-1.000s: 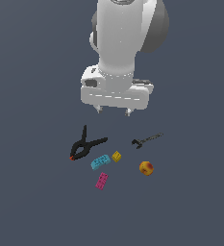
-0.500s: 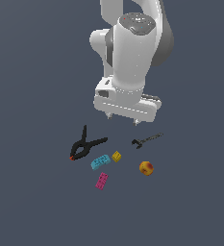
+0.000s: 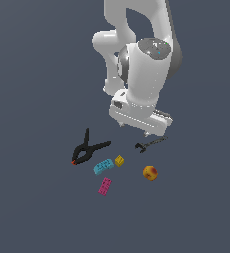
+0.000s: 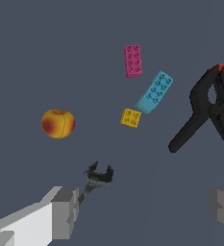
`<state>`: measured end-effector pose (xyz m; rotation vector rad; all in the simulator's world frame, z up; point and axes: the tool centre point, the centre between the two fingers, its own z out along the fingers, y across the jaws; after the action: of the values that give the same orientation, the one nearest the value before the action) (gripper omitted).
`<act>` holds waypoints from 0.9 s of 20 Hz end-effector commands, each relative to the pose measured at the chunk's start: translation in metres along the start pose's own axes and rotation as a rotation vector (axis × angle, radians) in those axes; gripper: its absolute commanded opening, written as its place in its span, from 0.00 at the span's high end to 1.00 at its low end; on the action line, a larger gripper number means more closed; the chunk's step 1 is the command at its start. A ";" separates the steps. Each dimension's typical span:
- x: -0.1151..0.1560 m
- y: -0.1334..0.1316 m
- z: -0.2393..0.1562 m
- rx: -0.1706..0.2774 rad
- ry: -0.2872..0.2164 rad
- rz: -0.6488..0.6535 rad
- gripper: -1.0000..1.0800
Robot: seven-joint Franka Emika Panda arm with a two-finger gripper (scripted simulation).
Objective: Pick up a designated object from a clutter of objects.
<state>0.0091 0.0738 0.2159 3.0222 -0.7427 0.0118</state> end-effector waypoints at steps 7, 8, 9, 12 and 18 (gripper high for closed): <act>-0.018 -0.024 0.033 0.003 0.000 0.161 0.04; -0.021 -0.027 0.037 0.004 0.000 0.180 0.04; -0.023 -0.030 0.040 0.004 0.000 0.198 0.04; -0.030 -0.038 0.052 0.006 -0.001 0.255 0.04; -0.046 -0.052 0.074 0.009 -0.003 0.367 0.04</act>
<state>-0.0059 0.1344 0.1453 2.8637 -1.2438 0.0185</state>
